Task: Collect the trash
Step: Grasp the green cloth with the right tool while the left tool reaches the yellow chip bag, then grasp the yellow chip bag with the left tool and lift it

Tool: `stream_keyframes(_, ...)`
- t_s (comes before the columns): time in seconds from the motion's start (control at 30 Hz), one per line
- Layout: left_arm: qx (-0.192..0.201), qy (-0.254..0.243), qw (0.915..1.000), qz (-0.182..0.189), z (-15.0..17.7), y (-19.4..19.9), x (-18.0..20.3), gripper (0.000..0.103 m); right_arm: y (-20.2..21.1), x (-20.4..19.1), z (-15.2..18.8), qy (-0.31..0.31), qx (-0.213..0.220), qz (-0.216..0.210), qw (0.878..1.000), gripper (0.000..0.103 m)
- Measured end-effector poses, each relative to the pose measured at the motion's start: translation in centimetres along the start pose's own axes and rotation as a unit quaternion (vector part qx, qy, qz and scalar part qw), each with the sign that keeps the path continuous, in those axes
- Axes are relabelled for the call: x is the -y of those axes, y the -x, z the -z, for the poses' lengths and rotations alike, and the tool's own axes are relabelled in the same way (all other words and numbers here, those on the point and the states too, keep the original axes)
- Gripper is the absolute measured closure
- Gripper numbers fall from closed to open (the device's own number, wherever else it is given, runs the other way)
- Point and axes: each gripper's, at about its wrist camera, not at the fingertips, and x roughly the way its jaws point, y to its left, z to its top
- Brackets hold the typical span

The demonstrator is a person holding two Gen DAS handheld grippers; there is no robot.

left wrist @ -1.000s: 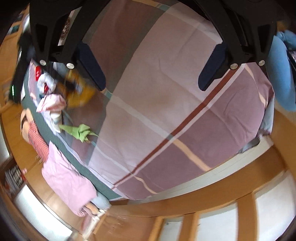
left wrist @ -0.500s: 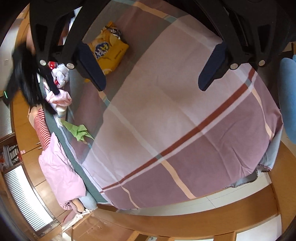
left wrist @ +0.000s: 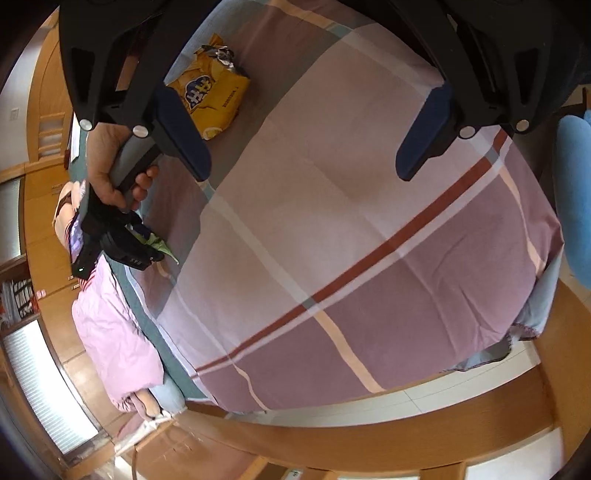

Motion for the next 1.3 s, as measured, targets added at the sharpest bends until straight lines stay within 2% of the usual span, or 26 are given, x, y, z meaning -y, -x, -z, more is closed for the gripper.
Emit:
stream_keyframes(0.1,0.001,-0.019,0.9998,0.005,-0.1,-0.1,0.6,0.004,3.3,0.5,0.5,0.032,0.025,-0.010,0.999,0.066)
stream_keyframes(0.27,0.009,-0.080,0.9964,0.025,0.4,0.0,2.6,0.004,11.2,2.5,2.8,0.081,0.068,-0.023,0.994,0.066)
stream_keyframes(0.33,0.003,-0.106,0.9937,0.036,1.0,-0.1,3.5,0.004,14.8,3.9,4.5,0.090,0.083,-0.035,0.992,0.066)
stream_keyframes(0.43,-0.027,-0.135,0.9880,0.069,1.2,-0.6,4.6,0.004,18.9,5.9,7.4,0.101,0.087,-0.046,0.990,0.066)
stream_keyframes(0.47,-0.040,-0.141,0.9857,0.084,0.8,-0.7,4.7,0.004,19.9,6.5,8.5,0.105,0.085,-0.044,0.990,0.066)
stream_keyframes(0.57,-0.054,-0.114,0.9844,0.122,-0.6,-0.7,3.8,0.004,22.5,8.5,11.3,0.105,0.082,-0.044,0.990,0.066)
stream_keyframes(0.67,-0.072,-0.124,0.9797,0.140,-0.1,-1.2,4.3,0.004,24.9,10.8,14.2,0.100,0.090,-0.037,0.990,0.066)
stream_keyframes(0.77,-0.103,-0.181,0.9678,0.141,1.9,-2.6,6.7,0.004,26.2,12.9,17.0,0.076,0.091,-0.036,0.992,0.066)
stream_keyframes(0.83,-0.128,-0.236,0.9543,0.131,3.6,-4.1,9.0,0.004,26.5,14.3,18.6,0.051,0.081,-0.040,0.995,0.066)
stream_keyframes(0.87,-0.136,-0.269,0.9465,0.115,4.7,-4.9,10.2,0.004,26.8,14.7,19.5,0.043,0.077,-0.039,0.995,0.066)
stream_keyframes(1.03,-0.136,-0.348,0.9259,0.055,7.7,-6.9,12.1,0.004,28.0,15.3,22.2,0.043,0.076,-0.029,0.996,0.066)
stream_keyframes(1.07,-0.138,-0.358,0.9231,0.032,8.2,-7.6,12.0,0.008,28.5,15.2,22.8,0.046,0.083,-0.027,0.995,0.066)
stream_keyframes(1.1,-0.147,-0.361,0.9207,0.009,8.5,-8.6,11.9,0.025,29.0,15.2,23.2,0.048,0.092,-0.028,0.994,0.066)
stream_keyframes(1.13,-0.154,-0.359,0.9204,-0.005,8.5,-9.3,11.8,0.029,29.5,15.1,23.6,0.049,0.102,-0.030,0.993,0.066)
stream_keyframes(1.2,-0.137,-0.348,0.9272,0.014,8.1,-8.7,11.6,0.044,30.3,15.2,24.4,0.043,0.119,-0.042,0.991,0.066)
stream_keyframes(1.3,-0.133,-0.335,0.9325,0.025,7.7,-8.5,11.3,0.050,30.3,15.3,24.8,0.031,0.121,-0.049,0.991,0.066)
